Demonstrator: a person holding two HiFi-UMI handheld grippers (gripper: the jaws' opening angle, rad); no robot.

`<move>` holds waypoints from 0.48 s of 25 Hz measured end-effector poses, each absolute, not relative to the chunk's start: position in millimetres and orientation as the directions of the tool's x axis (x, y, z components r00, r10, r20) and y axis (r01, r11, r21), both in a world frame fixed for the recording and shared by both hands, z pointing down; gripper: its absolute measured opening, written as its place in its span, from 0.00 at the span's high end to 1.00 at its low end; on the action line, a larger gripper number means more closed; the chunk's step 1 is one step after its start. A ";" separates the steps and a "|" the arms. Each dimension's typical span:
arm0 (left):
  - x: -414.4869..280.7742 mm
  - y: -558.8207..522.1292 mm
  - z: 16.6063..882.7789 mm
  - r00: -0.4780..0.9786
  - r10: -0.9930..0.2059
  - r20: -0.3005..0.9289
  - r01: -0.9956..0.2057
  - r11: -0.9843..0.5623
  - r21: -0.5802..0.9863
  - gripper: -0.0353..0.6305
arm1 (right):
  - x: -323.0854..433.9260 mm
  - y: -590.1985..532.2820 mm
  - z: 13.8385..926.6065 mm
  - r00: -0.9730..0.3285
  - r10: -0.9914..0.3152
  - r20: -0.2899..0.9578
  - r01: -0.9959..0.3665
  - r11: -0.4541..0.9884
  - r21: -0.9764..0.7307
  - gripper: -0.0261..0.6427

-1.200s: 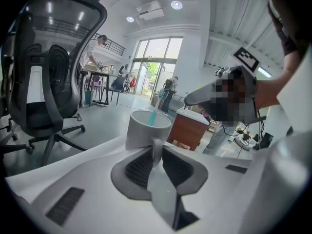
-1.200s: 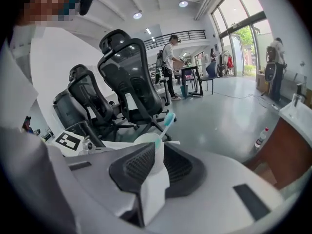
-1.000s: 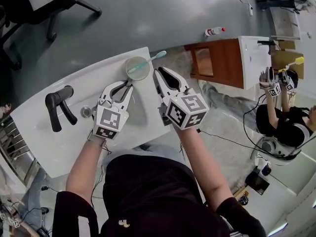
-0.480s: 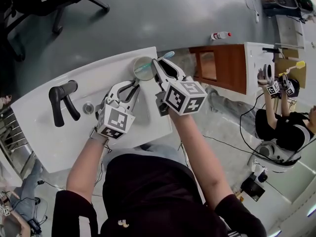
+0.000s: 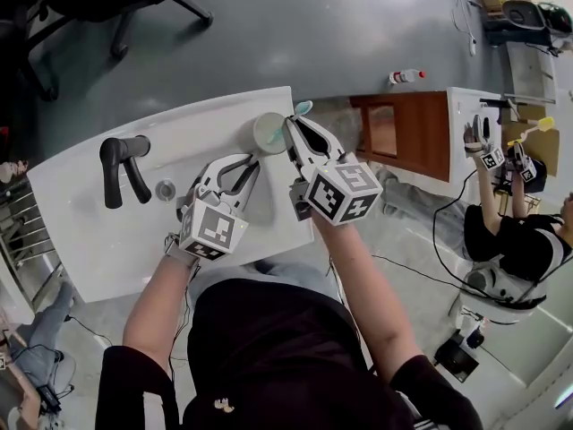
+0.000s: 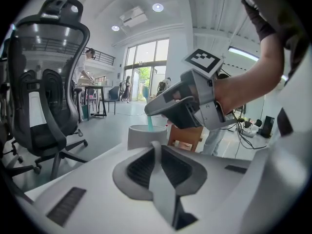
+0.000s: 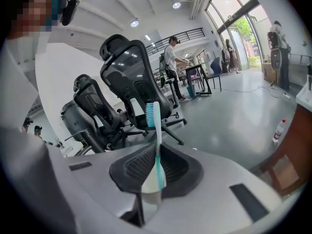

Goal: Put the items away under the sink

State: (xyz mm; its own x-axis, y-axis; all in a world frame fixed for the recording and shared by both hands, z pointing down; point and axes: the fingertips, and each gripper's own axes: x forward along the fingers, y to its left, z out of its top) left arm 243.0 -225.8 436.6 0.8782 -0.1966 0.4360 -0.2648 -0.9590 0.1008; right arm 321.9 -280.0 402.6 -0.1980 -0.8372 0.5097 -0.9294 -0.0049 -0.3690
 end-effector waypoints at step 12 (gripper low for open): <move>200.5 -194.0 399.9 0.845 -0.336 0.416 -0.411 -0.906 0.102 0.86 | 301.2 -253.0 311.6 -0.294 -0.900 0.322 -0.887 0.131 -0.444 0.89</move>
State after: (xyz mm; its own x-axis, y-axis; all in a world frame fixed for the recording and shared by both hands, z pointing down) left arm 200.5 -194.0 399.9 0.8450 -0.3365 0.4157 -0.4110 -0.9059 0.1023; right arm 301.2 -253.0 311.6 -0.2939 -0.9001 0.3216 -0.8866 0.1311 -0.4436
